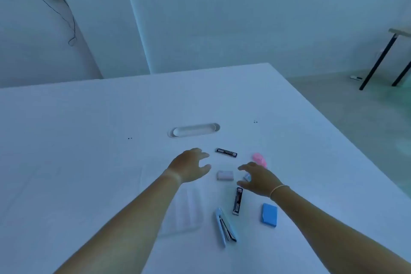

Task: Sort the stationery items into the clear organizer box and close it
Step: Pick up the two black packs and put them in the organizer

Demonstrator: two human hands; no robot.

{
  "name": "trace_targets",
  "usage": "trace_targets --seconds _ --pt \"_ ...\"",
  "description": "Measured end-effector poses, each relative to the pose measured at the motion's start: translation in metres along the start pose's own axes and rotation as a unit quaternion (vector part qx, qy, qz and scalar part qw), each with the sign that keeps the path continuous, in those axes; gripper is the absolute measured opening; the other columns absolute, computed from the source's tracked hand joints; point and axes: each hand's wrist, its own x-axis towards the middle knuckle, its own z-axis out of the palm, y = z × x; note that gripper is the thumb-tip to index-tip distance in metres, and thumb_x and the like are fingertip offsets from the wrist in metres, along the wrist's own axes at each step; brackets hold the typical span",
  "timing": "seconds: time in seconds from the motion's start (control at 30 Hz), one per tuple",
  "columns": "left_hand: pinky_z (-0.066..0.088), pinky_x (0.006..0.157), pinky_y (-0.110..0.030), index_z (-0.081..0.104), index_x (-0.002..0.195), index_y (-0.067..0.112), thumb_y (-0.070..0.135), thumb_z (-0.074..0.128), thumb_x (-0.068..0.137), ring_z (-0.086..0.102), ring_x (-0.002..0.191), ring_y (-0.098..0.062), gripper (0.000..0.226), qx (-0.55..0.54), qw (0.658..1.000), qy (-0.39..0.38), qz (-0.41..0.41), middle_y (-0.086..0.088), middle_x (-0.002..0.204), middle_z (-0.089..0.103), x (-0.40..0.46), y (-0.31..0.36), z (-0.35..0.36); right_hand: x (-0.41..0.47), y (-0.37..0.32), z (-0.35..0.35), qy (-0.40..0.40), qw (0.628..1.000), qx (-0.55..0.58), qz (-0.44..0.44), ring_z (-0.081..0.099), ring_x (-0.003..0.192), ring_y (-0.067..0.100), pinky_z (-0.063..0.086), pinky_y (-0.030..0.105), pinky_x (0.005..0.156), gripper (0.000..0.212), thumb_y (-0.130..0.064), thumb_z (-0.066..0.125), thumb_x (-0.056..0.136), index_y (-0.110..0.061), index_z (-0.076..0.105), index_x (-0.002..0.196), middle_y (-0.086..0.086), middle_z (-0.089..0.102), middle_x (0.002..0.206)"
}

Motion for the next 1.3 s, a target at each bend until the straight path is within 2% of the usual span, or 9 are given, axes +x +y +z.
trace_targets --seconds 0.2,0.33,0.5,0.6,0.77,0.87,1.0,1.13,1.3 --pt "0.029 0.116 -0.033 0.043 0.142 0.024 0.041 0.046 0.093 0.031 0.143 -0.017 0.051 0.009 0.999 -0.044 -0.029 0.001 0.156 0.032 0.0 -0.015 0.02 -0.008 0.001 0.038 -0.08 0.996 -0.028 0.012 0.042 0.128 0.021 0.041 0.036 0.103 0.061 -0.042 0.063 0.078 -0.025 0.044 0.133 0.001 0.045 0.14" --pt "0.029 0.116 -0.033 0.043 0.142 0.023 0.04 0.046 0.094 0.031 0.143 -0.018 0.051 0.016 0.998 -0.053 -0.027 0.0 0.156 0.032 0.0 -0.02 0.028 -0.008 0.001 0.052 -0.089 0.995 -0.042 0.012 0.039 0.127 0.022 0.042 0.038 0.102 0.072 -0.04 0.071 0.072 -0.022 0.042 0.135 0.003 0.042 0.139" --pt "0.033 0.113 -0.034 0.044 0.141 0.023 0.039 0.046 0.094 0.036 0.14 -0.019 0.05 0.022 0.998 -0.053 -0.022 0.0 0.153 0.037 0.009 -0.021 0.031 -0.002 -0.005 0.058 -0.088 0.995 -0.023 0.046 0.043 0.118 0.028 0.046 0.039 0.096 0.07 -0.031 0.077 0.068 -0.015 0.044 0.128 0.01 0.042 0.129" --pt "0.034 0.114 -0.035 0.044 0.141 0.023 0.038 0.046 0.094 0.035 0.14 -0.019 0.05 0.03 0.998 -0.054 -0.018 0.001 0.153 0.037 0.019 -0.02 0.03 0.003 -0.006 0.057 -0.096 0.993 0.024 0.064 0.048 0.094 0.026 0.048 0.035 0.086 0.057 -0.023 0.077 0.07 -0.012 0.048 0.117 0.01 0.04 0.119" --pt "0.041 0.108 -0.039 0.045 0.14 0.022 0.034 0.044 0.095 0.043 0.132 -0.022 0.047 0.039 0.998 -0.055 0.0 0.001 0.147 0.044 0.045 -0.016 0.027 0.025 0.0 0.024 -0.105 0.981 0.153 0.062 0.052 0.065 0.014 0.05 0.022 0.062 0.009 -0.004 0.057 0.086 -0.012 0.056 0.09 0.006 0.055 0.091" --pt "0.043 0.105 -0.039 0.046 0.139 0.021 0.031 0.043 0.096 0.046 0.129 -0.023 0.044 0.042 0.998 -0.048 0.013 -0.001 0.144 0.047 0.065 -0.009 0.028 0.042 0.011 0.002 -0.081 0.964 0.235 0.093 0.054 0.057 0.011 0.054 0.023 0.059 0.009 -0.003 0.054 0.087 -0.011 0.059 0.085 0.001 0.055 0.073" --pt "0.046 0.099 -0.039 0.048 0.137 0.02 0.026 0.042 0.096 0.048 0.125 -0.025 0.042 0.057 0.997 -0.048 0.032 -0.004 0.137 0.051 0.096 -0.001 0.035 0.064 0.028 -0.018 -0.047 0.946 0.298 0.117 0.055 0.055 0.014 0.053 0.021 0.055 0.011 -0.004 0.053 0.088 -0.008 0.062 0.083 0.003 0.055 0.069" --pt "0.049 0.093 -0.041 0.053 0.128 0.014 0.02 0.04 0.095 0.05 0.117 -0.029 0.036 0.078 0.995 -0.055 0.036 -0.01 0.127 0.054 0.123 0.007 0.044 0.076 0.04 -0.018 -0.057 0.938 0.314 0.131 0.058 0.063 0.022 0.052 0.038 0.073 0.02 -0.007 0.051 0.088 -0.017 0.061 0.073 0.007 0.058 0.072" --pt "0.048 0.095 -0.042 0.049 0.134 0.015 0.015 0.041 0.095 0.048 0.121 -0.028 0.04 0.085 0.993 -0.063 0.056 -0.007 0.132 0.054 0.163 0.01 0.06 0.099 0.05 -0.012 -0.084 0.934 0.321 0.13 0.056 0.059 0.014 0.052 0.023 0.061 0.013 -0.006 0.05 0.089 -0.011 0.061 0.083 0.002 0.056 0.071"
